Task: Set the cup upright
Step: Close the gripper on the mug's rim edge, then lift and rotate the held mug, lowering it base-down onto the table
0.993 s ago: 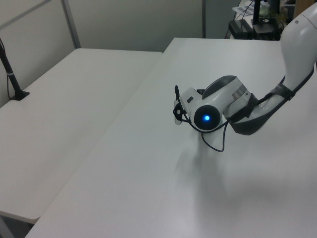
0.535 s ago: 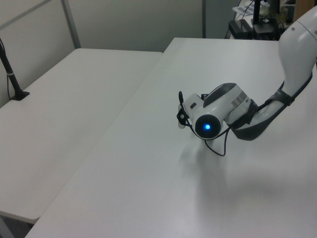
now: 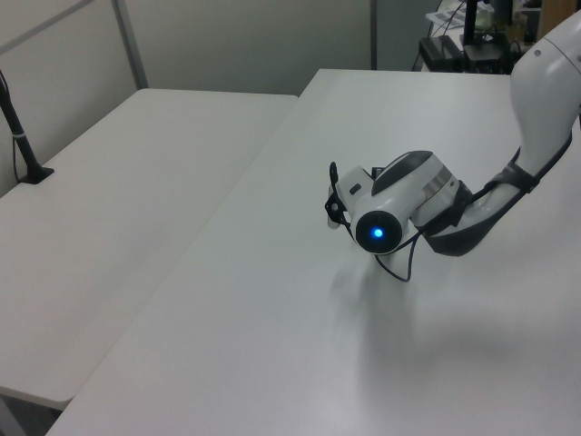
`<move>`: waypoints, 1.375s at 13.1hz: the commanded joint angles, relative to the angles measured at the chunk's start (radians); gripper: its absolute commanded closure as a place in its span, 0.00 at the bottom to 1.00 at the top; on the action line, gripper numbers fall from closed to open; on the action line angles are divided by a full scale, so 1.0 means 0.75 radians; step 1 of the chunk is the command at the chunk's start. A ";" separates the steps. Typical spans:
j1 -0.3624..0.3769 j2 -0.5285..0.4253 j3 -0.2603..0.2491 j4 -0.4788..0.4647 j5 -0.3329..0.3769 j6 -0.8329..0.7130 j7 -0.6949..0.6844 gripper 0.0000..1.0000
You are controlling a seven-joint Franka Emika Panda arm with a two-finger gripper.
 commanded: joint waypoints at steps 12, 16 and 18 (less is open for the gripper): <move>-0.161 -0.351 0.013 -0.048 0.319 0.111 -0.023 1.00; -0.298 -0.627 0.009 -0.264 0.622 0.350 -0.042 1.00; -0.414 -0.734 0.011 -0.399 0.822 0.503 -0.129 1.00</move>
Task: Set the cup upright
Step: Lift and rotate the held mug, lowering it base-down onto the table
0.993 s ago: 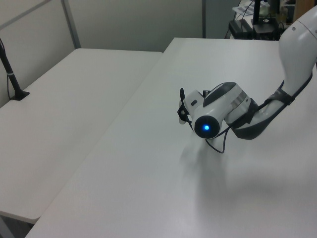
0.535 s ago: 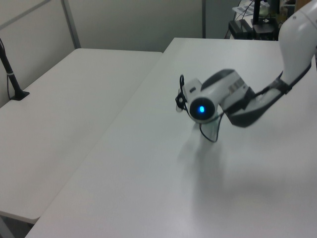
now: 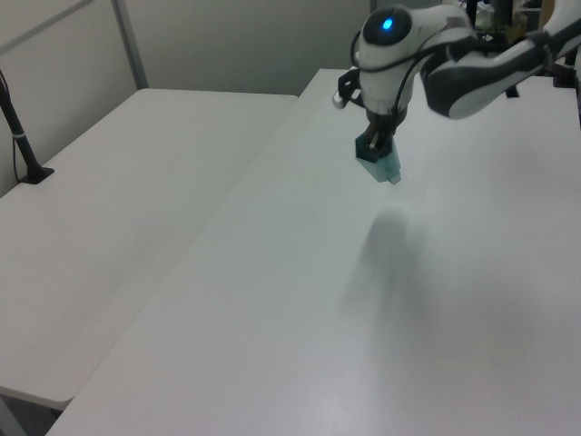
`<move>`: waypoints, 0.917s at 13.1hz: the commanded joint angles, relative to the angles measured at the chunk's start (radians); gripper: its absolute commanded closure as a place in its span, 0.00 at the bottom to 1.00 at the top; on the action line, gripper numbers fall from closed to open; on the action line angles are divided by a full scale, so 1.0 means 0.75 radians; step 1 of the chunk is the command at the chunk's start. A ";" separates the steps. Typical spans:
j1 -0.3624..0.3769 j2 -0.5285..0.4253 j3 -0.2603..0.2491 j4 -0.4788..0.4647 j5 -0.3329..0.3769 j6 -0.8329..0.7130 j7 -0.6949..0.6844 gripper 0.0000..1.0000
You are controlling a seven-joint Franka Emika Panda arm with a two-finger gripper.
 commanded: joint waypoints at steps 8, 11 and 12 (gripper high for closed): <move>-0.449 -0.353 -0.002 -0.579 0.798 0.485 -0.663 1.00; -0.461 -0.331 -0.004 -0.664 0.819 0.649 -0.659 1.00; -0.461 -0.325 -0.004 -0.664 0.819 0.649 -0.661 1.00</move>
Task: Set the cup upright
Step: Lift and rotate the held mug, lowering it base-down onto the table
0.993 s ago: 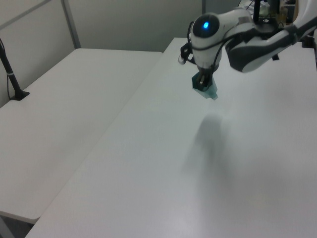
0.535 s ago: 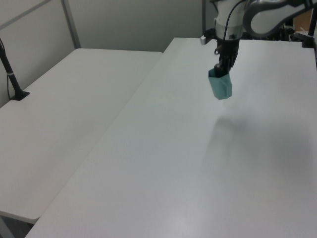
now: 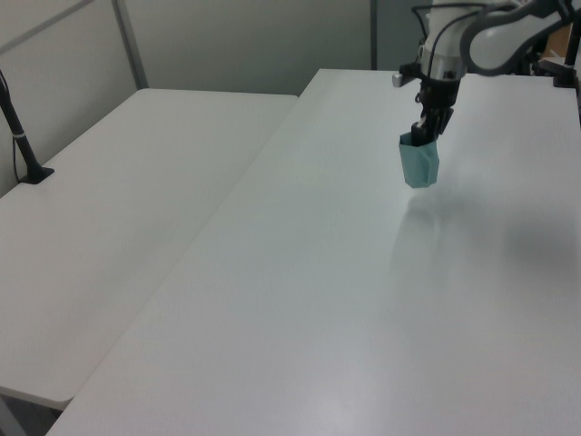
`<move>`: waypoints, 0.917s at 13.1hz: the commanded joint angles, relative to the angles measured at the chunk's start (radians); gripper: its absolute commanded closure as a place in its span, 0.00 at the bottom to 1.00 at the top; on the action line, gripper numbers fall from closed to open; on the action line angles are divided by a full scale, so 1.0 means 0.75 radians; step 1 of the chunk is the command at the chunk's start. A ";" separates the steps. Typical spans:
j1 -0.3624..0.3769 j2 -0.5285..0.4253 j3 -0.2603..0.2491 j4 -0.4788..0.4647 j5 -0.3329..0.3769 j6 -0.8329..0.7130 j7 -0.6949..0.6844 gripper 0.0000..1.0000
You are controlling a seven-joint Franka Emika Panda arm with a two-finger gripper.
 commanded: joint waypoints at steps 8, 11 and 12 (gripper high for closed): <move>-0.001 0.055 0.008 -0.061 0.049 0.190 0.003 1.00; -0.001 0.061 0.008 -0.059 0.049 0.206 0.003 1.00; -0.001 0.059 0.008 -0.057 0.049 0.200 0.005 1.00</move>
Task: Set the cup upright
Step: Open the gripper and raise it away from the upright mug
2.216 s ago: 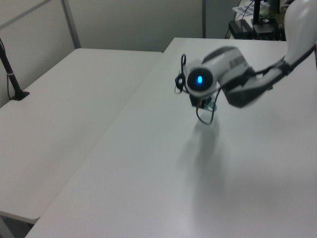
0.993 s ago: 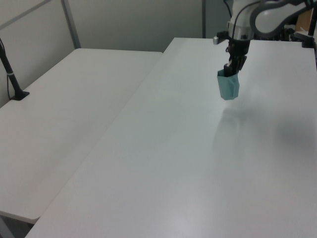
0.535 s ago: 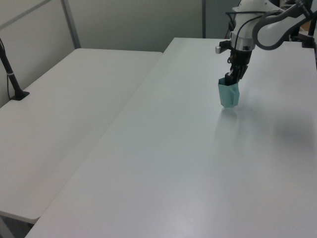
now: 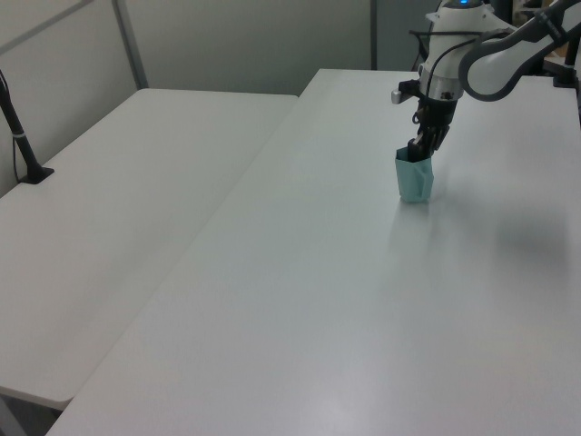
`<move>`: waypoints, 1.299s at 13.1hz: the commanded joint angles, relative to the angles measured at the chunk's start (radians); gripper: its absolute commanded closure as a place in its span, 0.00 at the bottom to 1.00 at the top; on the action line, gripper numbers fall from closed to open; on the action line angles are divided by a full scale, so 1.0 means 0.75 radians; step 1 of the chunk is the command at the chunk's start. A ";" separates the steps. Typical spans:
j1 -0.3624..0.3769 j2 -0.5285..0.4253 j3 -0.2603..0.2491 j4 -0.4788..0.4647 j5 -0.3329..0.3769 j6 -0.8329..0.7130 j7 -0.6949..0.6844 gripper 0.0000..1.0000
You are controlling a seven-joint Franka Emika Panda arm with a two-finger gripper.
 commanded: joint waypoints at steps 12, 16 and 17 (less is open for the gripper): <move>0.014 -0.148 0.007 0.388 0.038 -0.553 0.016 0.00; 0.028 -0.228 0.005 0.522 0.009 -0.703 -0.204 0.00; 0.018 -0.238 0.003 0.528 0.007 -0.756 -0.265 0.00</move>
